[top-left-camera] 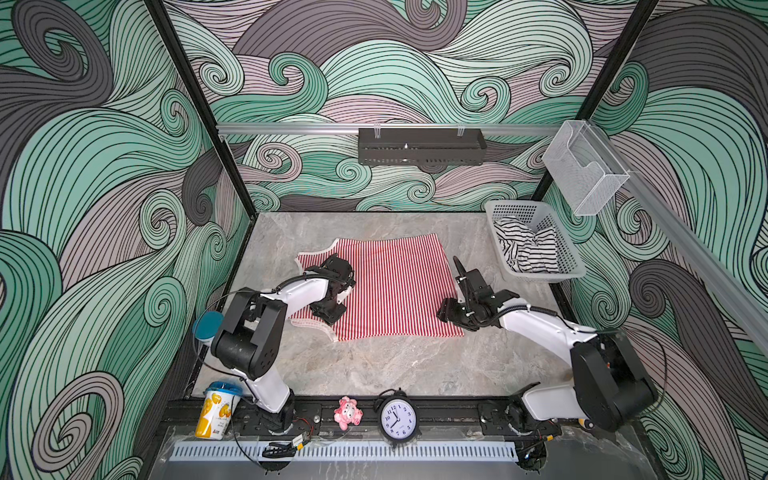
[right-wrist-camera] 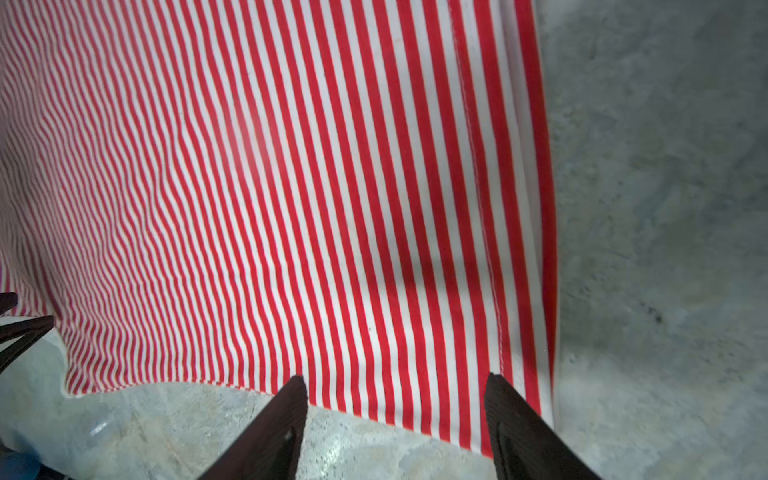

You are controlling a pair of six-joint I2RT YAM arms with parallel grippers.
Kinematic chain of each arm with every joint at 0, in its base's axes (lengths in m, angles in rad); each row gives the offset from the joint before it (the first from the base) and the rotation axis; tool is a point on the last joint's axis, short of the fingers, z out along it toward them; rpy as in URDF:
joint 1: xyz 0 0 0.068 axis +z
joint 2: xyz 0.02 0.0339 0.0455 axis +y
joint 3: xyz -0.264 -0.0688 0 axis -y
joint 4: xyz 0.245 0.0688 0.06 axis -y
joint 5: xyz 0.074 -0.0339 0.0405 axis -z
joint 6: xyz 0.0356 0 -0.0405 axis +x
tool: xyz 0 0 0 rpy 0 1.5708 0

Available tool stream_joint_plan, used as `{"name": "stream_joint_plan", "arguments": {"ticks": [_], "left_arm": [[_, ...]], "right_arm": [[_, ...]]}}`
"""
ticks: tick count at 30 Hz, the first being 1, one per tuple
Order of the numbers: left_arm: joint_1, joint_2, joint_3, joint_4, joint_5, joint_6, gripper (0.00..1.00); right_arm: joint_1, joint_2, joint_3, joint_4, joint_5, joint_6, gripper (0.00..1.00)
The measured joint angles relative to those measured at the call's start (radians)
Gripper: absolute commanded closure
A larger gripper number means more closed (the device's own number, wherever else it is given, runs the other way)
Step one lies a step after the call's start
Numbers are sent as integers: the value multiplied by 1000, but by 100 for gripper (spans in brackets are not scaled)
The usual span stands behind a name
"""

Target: Fold and stack the tank tops

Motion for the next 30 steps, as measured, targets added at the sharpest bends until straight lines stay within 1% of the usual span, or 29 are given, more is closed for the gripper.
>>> {"name": "stream_joint_plan", "arguments": {"ticks": [7, 11, 13, 19, 26, 30], "left_arm": [[-37, -139, -35, 2, 49, 22, 54], [-55, -171, -79, 6, 66, 37, 54], [-62, -177, -98, 8, 68, 40, 54], [-71, -192, -134, 26, 71, 54, 54], [-78, -237, -159, 40, 70, 55, 54], [-78, -238, -175, 50, 67, 56, 54]], "right_arm": [[0, -201, -145, -37, 31, 87, 37], [-18, -264, -190, -55, 50, 129, 45], [-35, -270, -203, -54, 51, 146, 48], [-85, -240, -241, -8, 40, 200, 54], [-99, -177, -241, 56, 23, 237, 61], [-100, -137, -228, 61, 18, 239, 72]]}}
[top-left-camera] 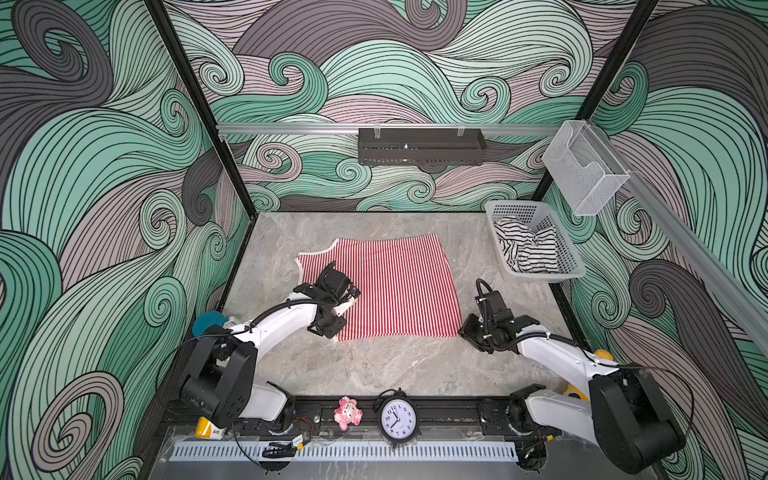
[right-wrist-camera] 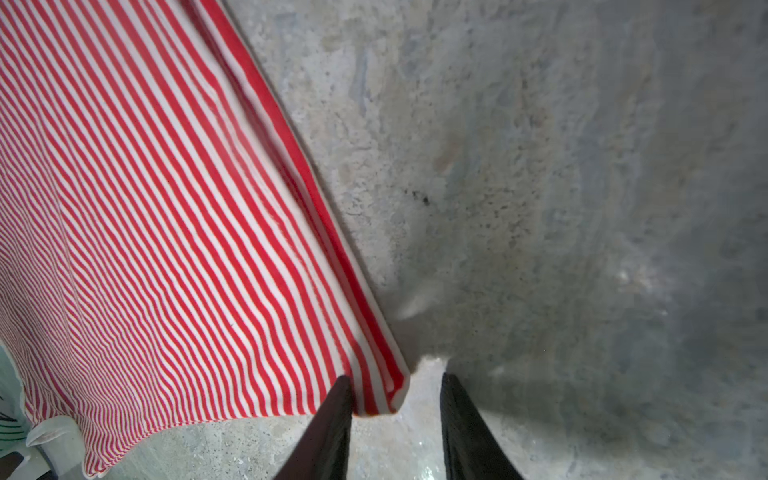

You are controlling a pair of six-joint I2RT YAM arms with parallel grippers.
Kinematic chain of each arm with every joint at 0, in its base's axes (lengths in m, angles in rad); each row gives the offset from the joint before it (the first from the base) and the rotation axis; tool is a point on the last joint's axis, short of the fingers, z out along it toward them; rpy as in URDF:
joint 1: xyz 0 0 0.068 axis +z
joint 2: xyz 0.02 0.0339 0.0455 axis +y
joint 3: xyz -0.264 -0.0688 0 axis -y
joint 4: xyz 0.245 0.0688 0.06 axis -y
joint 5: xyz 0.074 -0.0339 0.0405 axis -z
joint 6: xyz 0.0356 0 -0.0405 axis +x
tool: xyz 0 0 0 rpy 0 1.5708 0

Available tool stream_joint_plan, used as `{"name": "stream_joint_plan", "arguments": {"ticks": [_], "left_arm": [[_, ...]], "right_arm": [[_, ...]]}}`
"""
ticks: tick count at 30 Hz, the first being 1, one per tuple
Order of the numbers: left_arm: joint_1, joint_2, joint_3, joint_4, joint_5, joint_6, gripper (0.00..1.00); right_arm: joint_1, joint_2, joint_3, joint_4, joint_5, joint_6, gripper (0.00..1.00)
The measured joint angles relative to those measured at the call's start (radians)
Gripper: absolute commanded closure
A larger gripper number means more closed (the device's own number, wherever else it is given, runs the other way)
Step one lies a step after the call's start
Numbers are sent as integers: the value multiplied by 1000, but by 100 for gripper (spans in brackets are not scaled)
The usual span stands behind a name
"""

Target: Fold and stack the tank tops

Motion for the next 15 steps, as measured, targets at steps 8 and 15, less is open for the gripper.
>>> {"name": "stream_joint_plan", "arguments": {"ticks": [8, 15], "left_arm": [[0, 0, -11, 10, -5, 1, 54], [0, 0, -14, 13, -4, 5, 54]], "right_arm": [[0, 39, 21, 0, -3, -8, 78], [0, 42, 32, -23, -3, -16, 86]]}}
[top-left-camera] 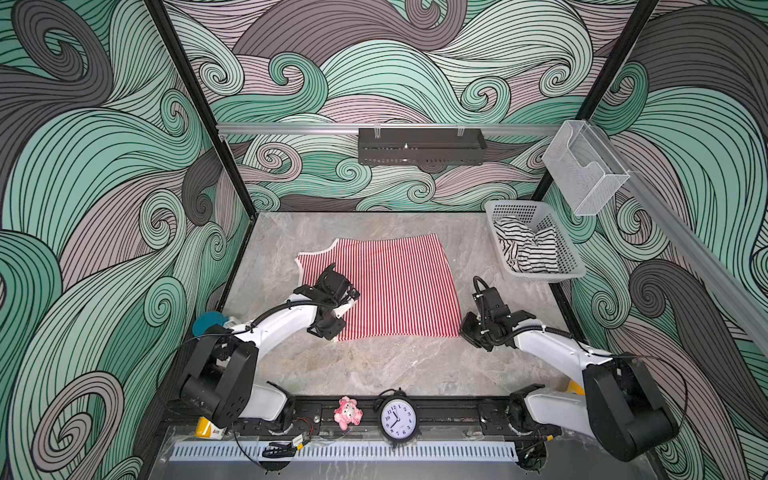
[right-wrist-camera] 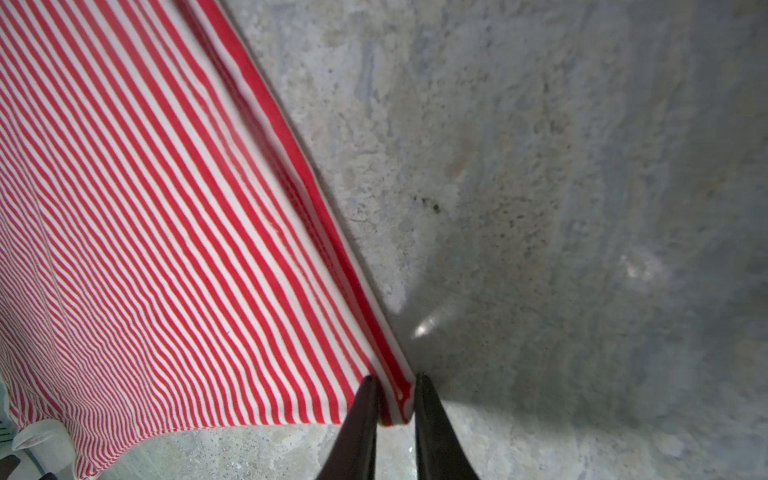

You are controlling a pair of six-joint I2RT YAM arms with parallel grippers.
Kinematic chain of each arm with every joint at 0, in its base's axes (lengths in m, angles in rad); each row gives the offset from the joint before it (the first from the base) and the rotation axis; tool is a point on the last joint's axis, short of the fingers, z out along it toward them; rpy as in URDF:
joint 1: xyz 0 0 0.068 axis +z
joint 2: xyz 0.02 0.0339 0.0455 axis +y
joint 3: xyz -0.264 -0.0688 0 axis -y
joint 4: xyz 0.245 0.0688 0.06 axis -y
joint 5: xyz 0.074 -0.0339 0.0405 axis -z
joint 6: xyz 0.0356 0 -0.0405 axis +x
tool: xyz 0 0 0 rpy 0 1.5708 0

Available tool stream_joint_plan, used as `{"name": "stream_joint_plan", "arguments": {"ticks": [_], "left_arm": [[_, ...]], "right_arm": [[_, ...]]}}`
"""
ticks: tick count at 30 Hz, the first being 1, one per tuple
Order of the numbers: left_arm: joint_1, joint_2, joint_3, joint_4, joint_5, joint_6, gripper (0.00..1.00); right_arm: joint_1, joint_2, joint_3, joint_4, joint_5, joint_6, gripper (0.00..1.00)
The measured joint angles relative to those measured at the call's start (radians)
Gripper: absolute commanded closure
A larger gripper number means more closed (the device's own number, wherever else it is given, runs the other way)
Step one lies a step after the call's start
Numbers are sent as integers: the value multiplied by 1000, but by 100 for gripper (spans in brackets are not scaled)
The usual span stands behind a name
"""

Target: Fold and stack the tank tops

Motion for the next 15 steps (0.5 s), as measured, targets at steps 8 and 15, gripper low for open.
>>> {"name": "stream_joint_plan", "arguments": {"ticks": [8, 15], "left_arm": [[-25, 0, -13, -1, 1, 3, 54], [-49, 0, -36, -2, 3, 4, 52]], "right_arm": [[1, -1, 4, 1, -15, 2, 100], [2, -10, 24, -11, -19, 3, 100]]}}
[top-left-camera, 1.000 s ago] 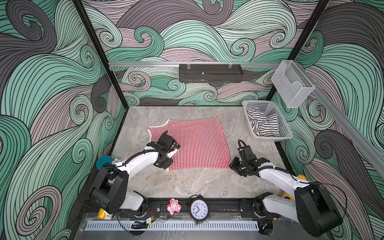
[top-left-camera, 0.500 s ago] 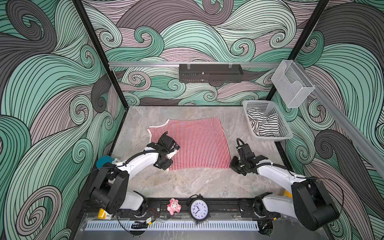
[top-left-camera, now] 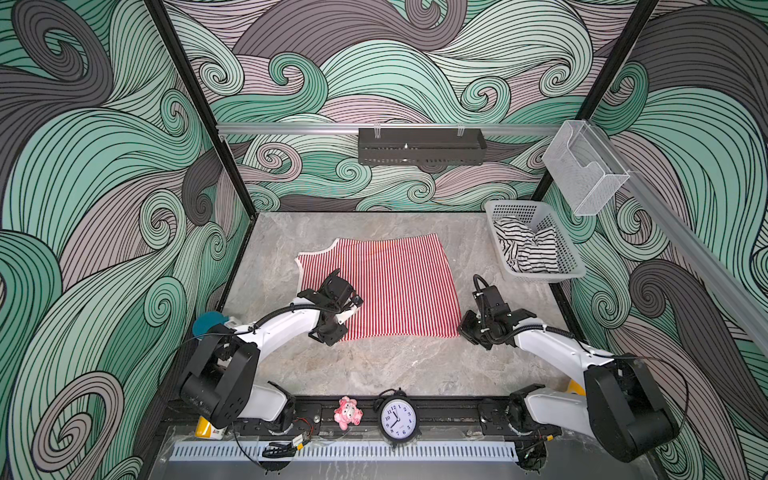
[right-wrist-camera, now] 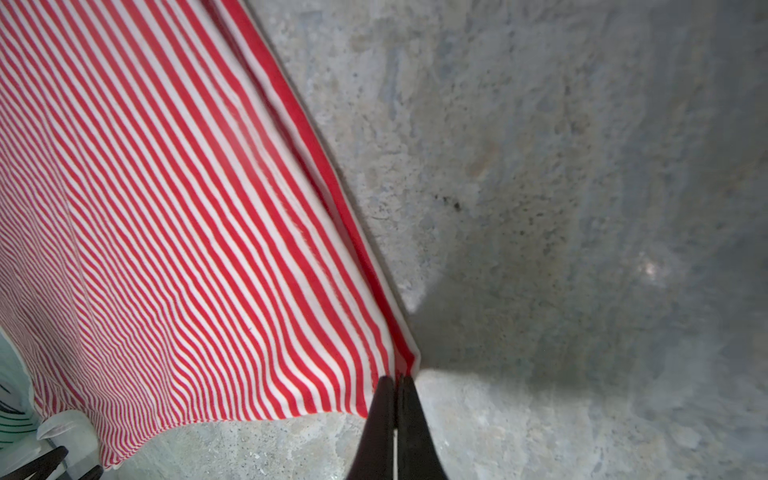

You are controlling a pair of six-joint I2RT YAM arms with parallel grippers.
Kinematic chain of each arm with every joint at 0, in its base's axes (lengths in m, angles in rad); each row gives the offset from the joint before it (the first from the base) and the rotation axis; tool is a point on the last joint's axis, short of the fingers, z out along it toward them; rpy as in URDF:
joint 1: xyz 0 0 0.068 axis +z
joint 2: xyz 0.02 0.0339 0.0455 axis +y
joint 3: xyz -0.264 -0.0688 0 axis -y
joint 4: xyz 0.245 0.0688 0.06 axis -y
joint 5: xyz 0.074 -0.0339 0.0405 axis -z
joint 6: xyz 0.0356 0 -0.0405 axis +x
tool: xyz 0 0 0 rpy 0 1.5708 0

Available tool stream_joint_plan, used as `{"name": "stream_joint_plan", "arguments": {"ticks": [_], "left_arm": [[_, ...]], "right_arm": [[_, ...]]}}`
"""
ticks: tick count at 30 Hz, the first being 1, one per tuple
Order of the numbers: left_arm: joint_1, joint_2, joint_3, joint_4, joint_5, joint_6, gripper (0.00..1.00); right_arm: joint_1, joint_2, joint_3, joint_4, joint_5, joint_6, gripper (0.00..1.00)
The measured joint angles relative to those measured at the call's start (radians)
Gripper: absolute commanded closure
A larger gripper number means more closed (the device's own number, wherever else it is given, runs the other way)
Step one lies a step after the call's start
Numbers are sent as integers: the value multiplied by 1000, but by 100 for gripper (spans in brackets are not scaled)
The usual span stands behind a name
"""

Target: Fold and stack the tank tops

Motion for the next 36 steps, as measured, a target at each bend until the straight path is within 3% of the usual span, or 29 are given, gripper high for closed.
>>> {"name": "stream_joint_plan", "arguments": {"ticks": [20, 36], "left_arm": [[-79, 11, -3, -4, 8, 26, 58], [-86, 82, -18, 11, -3, 48, 95]], "right_arm": [[0, -53, 39, -32, 0, -6, 100], [0, -55, 39, -40, 1, -20, 100]]}}
